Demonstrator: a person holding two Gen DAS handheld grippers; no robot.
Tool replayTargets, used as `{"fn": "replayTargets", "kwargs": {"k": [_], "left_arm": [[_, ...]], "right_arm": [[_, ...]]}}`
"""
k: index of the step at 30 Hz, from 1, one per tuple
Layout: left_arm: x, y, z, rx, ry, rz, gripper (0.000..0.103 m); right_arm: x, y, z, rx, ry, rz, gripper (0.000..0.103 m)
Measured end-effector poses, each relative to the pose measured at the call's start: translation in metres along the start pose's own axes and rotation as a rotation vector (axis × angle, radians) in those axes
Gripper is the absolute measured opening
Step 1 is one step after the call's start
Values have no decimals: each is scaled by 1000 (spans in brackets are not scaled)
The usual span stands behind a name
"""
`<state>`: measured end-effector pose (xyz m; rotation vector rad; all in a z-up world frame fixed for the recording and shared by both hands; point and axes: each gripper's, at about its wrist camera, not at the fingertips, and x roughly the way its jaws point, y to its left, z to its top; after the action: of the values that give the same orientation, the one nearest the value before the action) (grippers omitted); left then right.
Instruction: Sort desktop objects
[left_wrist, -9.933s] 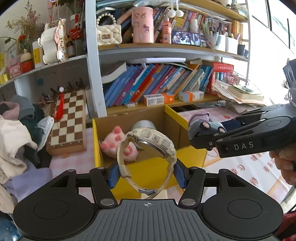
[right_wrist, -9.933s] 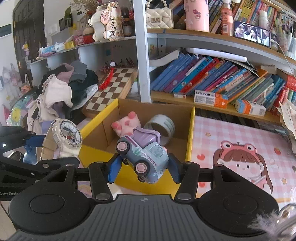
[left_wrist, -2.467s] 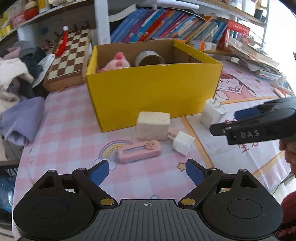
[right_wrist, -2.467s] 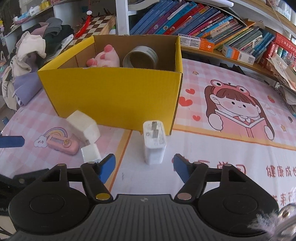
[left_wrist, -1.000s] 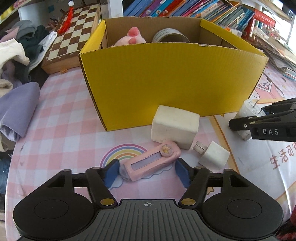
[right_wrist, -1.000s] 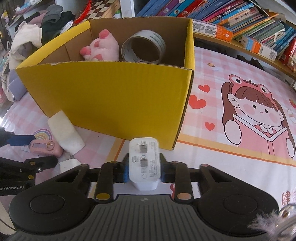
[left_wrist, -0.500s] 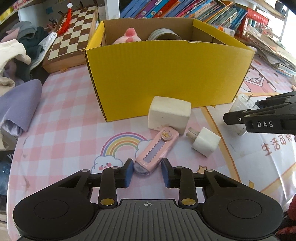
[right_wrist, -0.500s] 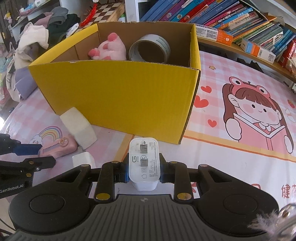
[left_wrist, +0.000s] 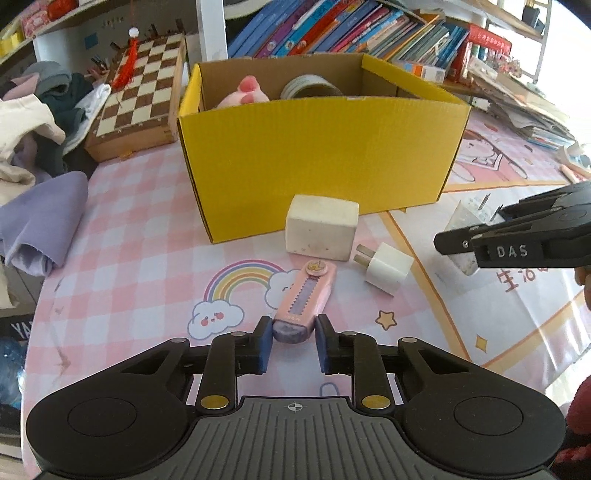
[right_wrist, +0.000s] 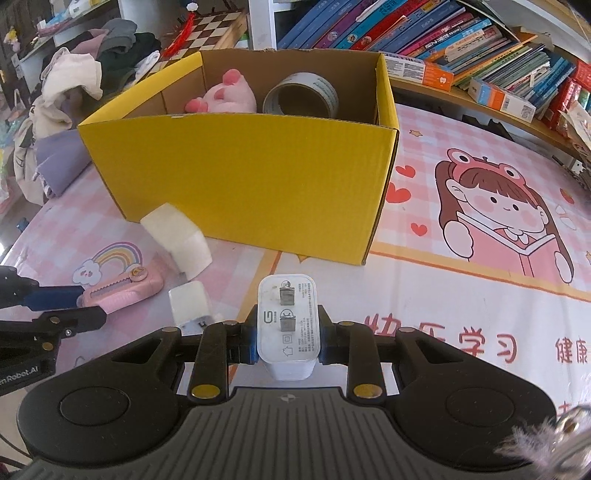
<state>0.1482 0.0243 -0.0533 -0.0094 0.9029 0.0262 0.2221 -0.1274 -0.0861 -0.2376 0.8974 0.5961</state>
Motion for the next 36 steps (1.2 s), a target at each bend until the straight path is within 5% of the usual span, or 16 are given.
{"fn": "replayTargets", "kwargs": {"k": [22,36], "left_arm": [[-42,2,-14,49,-121,-23,23],[-68,3,17,76,-268,-41,23]], "right_arm": [[-37,24,-23,15,-59,-37,25],[-65,24,7,-23,-205,-68,25]]}}
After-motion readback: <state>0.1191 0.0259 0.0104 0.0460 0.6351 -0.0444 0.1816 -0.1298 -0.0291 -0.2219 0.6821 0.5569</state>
